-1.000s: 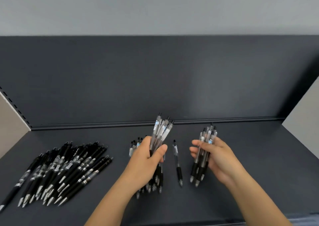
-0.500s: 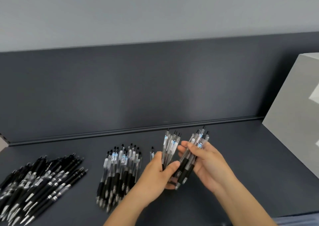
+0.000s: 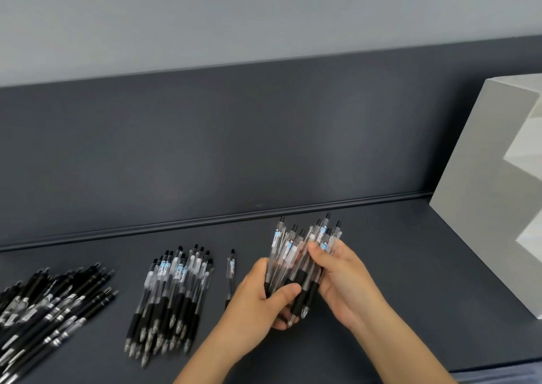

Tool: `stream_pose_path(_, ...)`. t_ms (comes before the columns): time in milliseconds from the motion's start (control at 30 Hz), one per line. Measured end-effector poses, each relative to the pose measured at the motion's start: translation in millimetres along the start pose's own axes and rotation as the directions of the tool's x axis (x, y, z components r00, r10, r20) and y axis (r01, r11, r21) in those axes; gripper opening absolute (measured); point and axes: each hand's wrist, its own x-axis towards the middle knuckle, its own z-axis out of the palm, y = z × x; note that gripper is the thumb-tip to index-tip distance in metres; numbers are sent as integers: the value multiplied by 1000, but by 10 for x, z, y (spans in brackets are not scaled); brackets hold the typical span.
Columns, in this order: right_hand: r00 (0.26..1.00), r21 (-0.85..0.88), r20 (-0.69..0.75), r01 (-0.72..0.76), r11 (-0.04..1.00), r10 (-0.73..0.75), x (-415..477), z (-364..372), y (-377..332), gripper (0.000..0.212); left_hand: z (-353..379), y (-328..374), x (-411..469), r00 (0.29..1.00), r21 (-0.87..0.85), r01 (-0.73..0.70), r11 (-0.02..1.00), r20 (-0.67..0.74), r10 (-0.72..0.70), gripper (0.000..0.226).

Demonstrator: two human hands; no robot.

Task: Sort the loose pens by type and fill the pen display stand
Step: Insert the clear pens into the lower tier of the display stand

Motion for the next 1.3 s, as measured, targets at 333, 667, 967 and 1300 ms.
stream_pose_path(333,992,18,-84,93,996,-91,-166,113,-39,17,-169,-56,-154,988,-29,-7,1000,153,12,19)
stream_pose_path(667,967,-156,-165,171,973,-196,-524,344,151,12,-468,-131,-323,964,145,-157,977,238,119,20)
stream_pose_path(967,902,-337,-277,231,913,-331,-818,389,276,10,-467,-215,-364,926,156,-241,958,332,179,21)
stream_pose_path(1300,849,-395,-333,271,878,-411,-1072,256,160,13,-296,-112,-407,894,139,-307,942,381,236,17)
